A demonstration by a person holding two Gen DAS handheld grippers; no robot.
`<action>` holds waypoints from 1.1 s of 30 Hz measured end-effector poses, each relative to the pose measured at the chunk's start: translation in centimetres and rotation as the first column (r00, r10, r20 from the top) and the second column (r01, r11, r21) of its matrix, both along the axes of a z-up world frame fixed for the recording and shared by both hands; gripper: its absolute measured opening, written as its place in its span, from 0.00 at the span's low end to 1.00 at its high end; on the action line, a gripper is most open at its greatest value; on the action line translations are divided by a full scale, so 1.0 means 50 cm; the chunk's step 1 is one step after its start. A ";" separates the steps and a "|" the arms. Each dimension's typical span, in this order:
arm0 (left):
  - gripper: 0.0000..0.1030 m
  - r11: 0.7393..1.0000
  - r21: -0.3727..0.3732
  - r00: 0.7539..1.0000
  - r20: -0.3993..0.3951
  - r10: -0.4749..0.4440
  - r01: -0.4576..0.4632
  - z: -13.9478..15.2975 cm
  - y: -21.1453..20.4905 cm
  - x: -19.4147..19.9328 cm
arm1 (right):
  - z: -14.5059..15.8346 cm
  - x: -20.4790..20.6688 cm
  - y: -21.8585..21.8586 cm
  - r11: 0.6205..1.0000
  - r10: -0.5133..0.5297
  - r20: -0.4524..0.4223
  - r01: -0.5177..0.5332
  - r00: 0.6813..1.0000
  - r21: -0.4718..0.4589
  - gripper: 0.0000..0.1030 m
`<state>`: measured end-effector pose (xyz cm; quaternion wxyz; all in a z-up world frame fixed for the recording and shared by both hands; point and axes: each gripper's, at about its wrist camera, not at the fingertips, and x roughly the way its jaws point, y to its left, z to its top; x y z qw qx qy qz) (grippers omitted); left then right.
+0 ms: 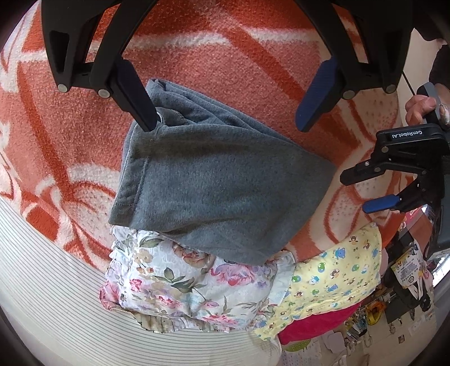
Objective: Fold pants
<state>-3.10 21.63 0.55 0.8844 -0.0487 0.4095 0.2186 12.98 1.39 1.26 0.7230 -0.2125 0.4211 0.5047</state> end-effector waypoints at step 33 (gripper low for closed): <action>0.78 1.000 -0.001 1.000 -0.008 -0.019 0.019 -0.004 -0.006 0.011 | -0.011 0.000 0.003 1.000 0.000 -0.022 0.000 1.000 0.005 0.96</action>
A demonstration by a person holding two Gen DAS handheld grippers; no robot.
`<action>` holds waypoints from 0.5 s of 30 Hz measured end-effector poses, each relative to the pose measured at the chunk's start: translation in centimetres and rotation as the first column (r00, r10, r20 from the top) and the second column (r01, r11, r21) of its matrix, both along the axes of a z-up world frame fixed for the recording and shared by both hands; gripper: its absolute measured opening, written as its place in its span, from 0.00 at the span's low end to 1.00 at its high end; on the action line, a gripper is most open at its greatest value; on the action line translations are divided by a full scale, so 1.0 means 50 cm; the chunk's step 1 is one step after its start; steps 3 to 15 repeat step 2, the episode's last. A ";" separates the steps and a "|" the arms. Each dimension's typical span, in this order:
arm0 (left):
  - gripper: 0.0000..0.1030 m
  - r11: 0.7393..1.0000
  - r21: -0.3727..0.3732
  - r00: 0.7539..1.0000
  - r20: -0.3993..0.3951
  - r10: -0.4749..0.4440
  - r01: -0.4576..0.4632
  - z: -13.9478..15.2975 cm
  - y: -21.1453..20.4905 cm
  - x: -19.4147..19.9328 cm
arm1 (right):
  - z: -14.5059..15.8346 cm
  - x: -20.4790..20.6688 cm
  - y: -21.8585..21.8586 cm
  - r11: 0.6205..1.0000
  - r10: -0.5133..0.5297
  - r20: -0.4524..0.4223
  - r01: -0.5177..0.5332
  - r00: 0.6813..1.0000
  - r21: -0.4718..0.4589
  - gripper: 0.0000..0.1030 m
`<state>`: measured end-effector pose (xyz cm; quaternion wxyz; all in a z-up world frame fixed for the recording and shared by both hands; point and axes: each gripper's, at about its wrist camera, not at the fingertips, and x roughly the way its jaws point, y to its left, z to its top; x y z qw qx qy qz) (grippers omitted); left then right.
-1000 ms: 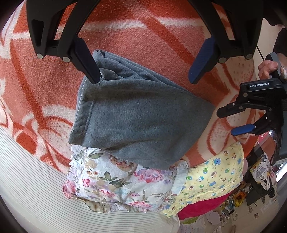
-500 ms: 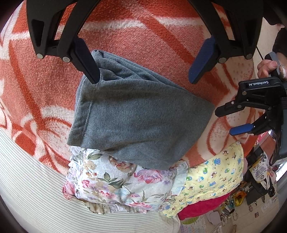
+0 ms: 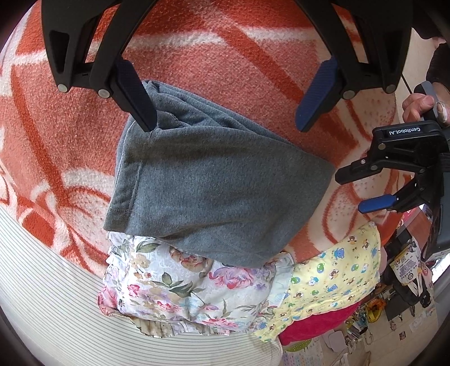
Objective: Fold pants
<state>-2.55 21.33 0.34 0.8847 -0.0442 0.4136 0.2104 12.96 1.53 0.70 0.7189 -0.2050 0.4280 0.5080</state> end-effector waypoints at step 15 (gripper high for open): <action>0.78 1.000 0.002 1.000 -0.001 -0.003 0.003 0.002 -0.003 0.001 | 0.000 -0.001 -0.003 1.000 -0.006 -0.003 0.006 1.000 0.004 0.96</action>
